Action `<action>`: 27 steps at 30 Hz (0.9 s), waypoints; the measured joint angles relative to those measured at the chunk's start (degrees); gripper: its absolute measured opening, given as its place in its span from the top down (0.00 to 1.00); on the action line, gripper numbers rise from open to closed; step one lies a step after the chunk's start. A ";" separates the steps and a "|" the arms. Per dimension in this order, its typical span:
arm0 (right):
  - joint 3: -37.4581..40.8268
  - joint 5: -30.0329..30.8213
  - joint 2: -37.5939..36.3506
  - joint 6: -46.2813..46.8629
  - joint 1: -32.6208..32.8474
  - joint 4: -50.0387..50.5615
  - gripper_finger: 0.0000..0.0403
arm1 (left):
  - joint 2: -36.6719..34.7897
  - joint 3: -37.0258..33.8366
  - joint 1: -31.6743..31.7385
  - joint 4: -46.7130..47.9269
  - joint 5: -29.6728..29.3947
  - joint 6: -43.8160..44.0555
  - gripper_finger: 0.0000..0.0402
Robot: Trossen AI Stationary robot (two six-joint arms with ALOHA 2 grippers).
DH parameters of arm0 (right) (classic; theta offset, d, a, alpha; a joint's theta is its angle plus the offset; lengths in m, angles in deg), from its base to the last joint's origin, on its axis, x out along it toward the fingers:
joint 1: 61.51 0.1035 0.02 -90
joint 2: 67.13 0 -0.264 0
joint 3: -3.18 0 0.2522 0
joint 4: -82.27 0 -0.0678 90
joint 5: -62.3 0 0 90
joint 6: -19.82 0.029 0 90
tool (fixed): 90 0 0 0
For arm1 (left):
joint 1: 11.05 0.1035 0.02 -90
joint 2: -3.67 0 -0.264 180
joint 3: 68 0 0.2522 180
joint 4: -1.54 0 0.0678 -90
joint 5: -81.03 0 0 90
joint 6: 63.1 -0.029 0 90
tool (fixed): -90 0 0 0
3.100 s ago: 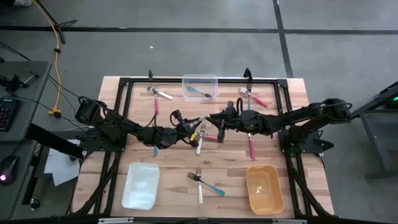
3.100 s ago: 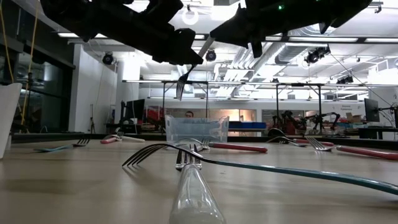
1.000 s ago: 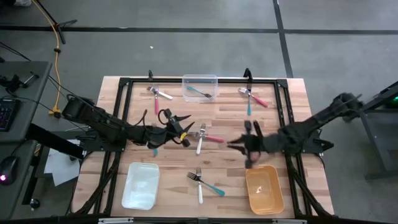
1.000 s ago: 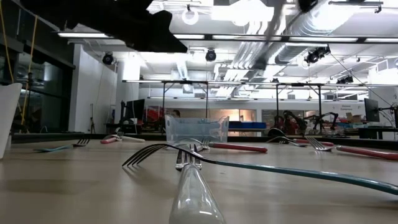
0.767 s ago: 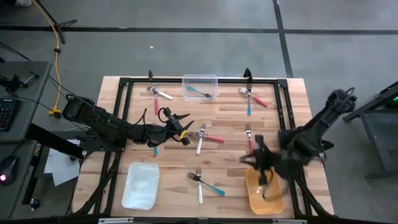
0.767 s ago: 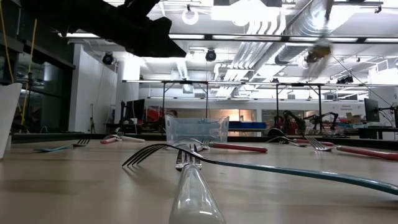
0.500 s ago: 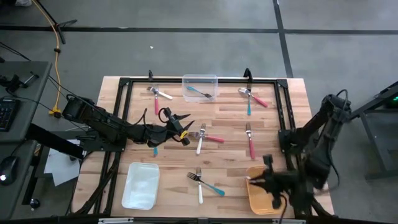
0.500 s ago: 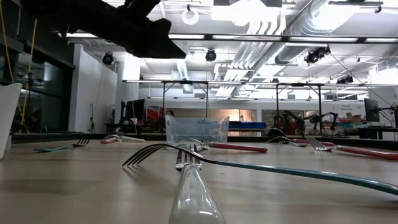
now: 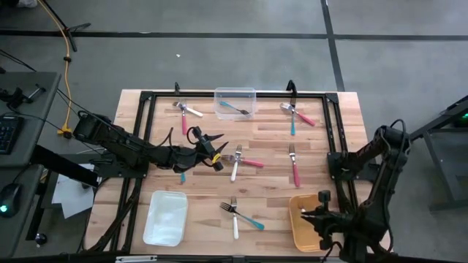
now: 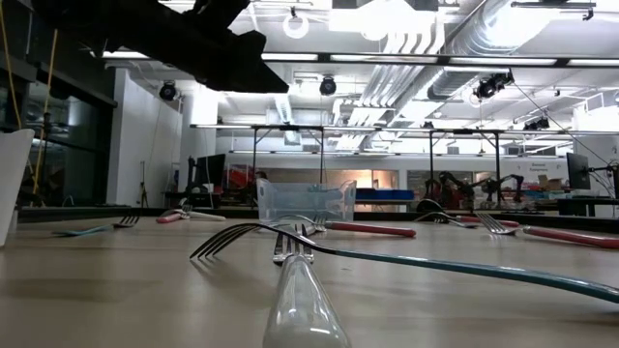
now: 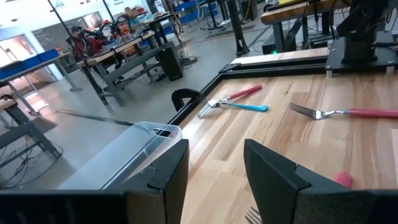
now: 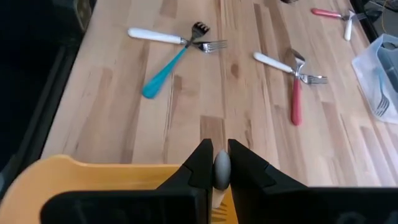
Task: Sort silverware by color (type)
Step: Put the white fork into the yellow bin
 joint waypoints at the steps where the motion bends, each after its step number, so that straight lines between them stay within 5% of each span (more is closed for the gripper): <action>1: 0.73 0.20 0.00 0.45 0.18 -0.15 0.94 | 0.00 0.00 0.00 0.28 0.00 0.00 0.63; 13: 7.10 1.57 -0.05 7.23 0.28 -5.37 0.93 | 0.00 0.00 0.00 0.66 0.00 -0.02 0.63; 22: 7.33 -1.84 -0.04 11.66 0.12 -5.57 0.73 | 0.00 0.00 0.00 0.66 0.00 0.00 0.63; 27: 7.33 -4.29 -0.06 12.79 0.12 -5.74 0.70 | 0.00 0.00 0.00 0.66 -0.01 0.02 0.63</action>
